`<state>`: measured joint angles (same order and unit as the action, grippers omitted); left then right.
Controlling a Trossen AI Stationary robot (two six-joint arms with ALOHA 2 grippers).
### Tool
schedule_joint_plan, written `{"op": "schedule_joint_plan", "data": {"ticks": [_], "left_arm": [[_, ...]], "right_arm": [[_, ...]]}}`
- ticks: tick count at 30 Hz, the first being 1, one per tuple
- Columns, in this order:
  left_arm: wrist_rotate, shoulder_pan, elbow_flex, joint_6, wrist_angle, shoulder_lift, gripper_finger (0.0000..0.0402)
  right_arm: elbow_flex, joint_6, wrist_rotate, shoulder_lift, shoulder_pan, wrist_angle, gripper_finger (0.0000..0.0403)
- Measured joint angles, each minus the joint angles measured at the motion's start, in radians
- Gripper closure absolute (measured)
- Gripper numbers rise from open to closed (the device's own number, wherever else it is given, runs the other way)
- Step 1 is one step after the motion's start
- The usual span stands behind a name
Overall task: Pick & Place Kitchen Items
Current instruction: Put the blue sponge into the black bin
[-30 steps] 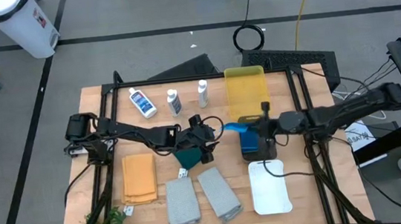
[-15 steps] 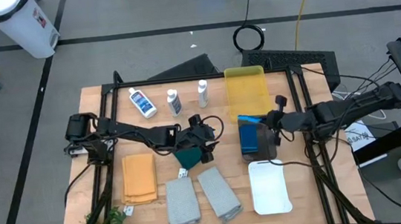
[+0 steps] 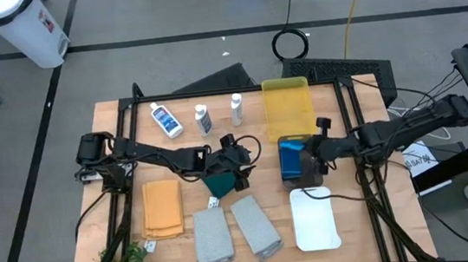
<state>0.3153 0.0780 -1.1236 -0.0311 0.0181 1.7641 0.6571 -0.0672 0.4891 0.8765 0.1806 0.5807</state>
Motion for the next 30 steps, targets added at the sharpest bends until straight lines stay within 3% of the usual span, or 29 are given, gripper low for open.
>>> {"op": "schedule_joint_plan", "data": {"ticks": [11,30], "left_arm": [[0.0,0.0,0.0,0.0,-0.004,0.0,0.0162],[0.0,0.0,0.0,-0.009,-0.015,0.0,0.0162]], "right_arm": [[0.0,0.002,-0.182,0.074,0.0,-0.071,0.0377],[0.0,-0.098,-0.235,0.074,0.0,-0.102,0.0269]]}}
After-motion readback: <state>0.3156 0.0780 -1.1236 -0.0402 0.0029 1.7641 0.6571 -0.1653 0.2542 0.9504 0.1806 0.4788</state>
